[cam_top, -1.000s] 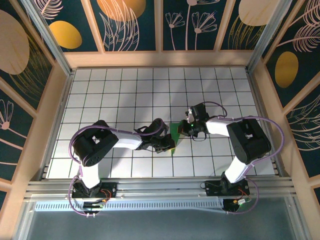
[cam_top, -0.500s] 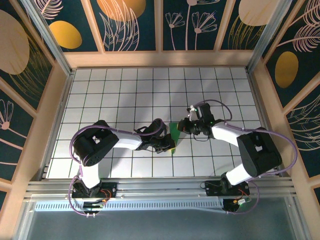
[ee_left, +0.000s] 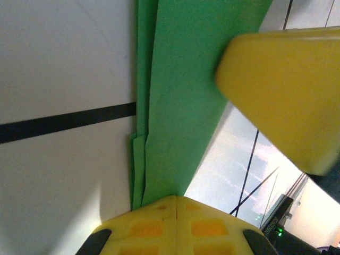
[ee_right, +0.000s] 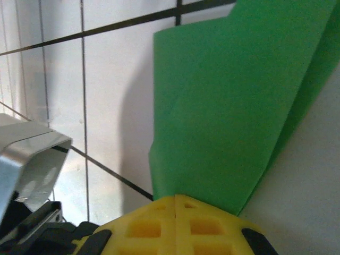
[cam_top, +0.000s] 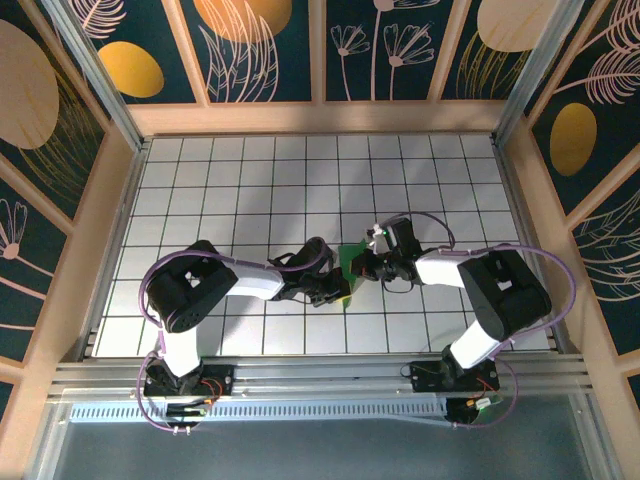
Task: Fold a paper plane with a square sheet of paper (fold left side to right side)
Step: Fold the wing for the fifth time at the center of the table.
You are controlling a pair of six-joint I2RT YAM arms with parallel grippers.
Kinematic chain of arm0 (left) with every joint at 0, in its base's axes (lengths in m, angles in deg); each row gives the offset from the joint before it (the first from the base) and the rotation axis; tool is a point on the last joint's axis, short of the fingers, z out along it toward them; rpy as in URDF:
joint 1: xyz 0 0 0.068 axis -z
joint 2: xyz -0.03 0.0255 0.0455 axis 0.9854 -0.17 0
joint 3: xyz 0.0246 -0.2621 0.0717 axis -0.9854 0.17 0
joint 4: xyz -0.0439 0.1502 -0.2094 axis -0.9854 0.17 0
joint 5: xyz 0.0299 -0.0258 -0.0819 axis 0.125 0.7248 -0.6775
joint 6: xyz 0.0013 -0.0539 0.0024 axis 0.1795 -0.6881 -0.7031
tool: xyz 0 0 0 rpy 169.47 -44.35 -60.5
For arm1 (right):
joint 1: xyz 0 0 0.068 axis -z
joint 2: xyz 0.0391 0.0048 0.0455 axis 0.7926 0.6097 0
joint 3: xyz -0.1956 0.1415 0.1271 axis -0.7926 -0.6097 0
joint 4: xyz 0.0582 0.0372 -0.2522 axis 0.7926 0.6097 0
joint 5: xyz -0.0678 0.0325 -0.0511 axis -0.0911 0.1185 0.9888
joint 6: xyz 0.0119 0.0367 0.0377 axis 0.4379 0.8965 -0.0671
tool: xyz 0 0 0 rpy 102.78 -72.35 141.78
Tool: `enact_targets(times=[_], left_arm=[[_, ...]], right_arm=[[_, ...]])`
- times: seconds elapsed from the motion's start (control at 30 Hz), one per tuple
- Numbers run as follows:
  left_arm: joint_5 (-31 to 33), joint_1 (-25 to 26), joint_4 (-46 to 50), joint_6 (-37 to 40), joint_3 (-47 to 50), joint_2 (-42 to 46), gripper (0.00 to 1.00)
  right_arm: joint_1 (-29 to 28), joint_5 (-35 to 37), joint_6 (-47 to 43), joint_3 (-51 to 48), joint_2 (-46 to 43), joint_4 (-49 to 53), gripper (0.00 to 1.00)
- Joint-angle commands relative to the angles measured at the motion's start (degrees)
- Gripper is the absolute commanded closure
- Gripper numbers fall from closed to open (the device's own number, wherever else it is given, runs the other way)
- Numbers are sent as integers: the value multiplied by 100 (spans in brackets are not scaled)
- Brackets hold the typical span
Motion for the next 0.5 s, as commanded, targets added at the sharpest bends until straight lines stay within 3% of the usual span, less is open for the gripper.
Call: enact_targets(times=[0.0, 0.47], left_arm=[[83, 23, 590, -424, 175, -247, 100], [96, 25, 652, -409, 169, -249, 100]], right_arm=[[-38, 87, -130, 167, 181, -99, 100], [177, 390, -405, 577, 673, 193, 100]])
